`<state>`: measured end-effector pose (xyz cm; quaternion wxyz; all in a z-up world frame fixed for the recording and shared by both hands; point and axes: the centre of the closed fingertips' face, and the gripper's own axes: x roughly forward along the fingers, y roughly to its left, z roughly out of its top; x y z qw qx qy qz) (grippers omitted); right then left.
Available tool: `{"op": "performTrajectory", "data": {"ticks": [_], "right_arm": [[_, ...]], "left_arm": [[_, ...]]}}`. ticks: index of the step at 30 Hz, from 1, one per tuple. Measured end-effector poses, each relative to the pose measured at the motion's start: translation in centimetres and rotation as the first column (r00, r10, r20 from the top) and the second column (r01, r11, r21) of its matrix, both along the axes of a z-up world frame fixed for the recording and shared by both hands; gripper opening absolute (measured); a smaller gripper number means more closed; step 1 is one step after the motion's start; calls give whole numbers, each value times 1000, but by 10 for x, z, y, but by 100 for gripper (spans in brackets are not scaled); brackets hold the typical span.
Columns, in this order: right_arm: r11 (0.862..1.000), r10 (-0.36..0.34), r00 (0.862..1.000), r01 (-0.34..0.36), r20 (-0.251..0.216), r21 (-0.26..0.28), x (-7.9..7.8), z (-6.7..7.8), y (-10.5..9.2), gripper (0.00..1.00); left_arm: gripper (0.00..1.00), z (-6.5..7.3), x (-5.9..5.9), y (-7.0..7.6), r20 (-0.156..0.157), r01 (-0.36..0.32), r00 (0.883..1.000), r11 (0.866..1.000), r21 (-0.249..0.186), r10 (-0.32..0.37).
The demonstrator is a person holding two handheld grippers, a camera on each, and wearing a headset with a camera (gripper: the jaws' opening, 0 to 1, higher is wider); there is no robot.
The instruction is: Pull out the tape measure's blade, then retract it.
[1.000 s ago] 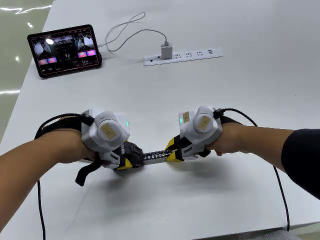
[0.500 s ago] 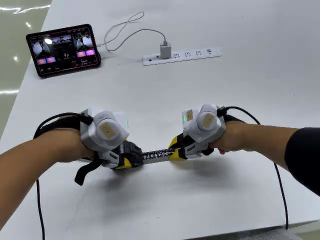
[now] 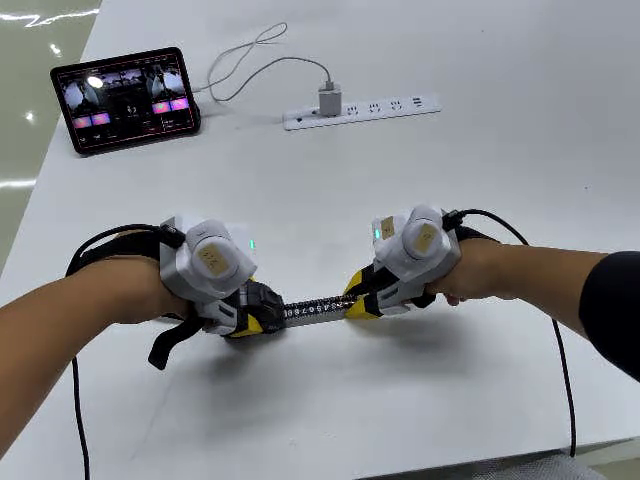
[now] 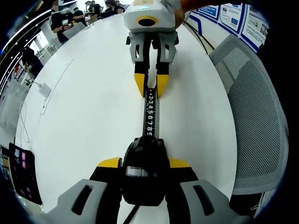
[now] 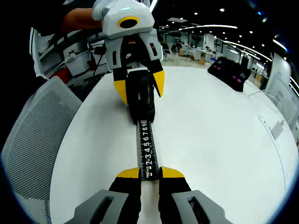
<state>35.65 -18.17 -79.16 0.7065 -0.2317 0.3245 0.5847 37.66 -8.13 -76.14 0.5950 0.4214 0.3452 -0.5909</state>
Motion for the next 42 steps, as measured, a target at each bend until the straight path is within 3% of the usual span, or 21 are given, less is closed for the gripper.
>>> {"op": "performTrajectory", "data": {"ticks": [42], "right_arm": [[1000, -13, 1000, 13, -6, -11, -2, -1, -21, 9]], "left_arm": [[30, -1, 0, -1, -3, 0, 1000, 1000, -7, 0]]}}
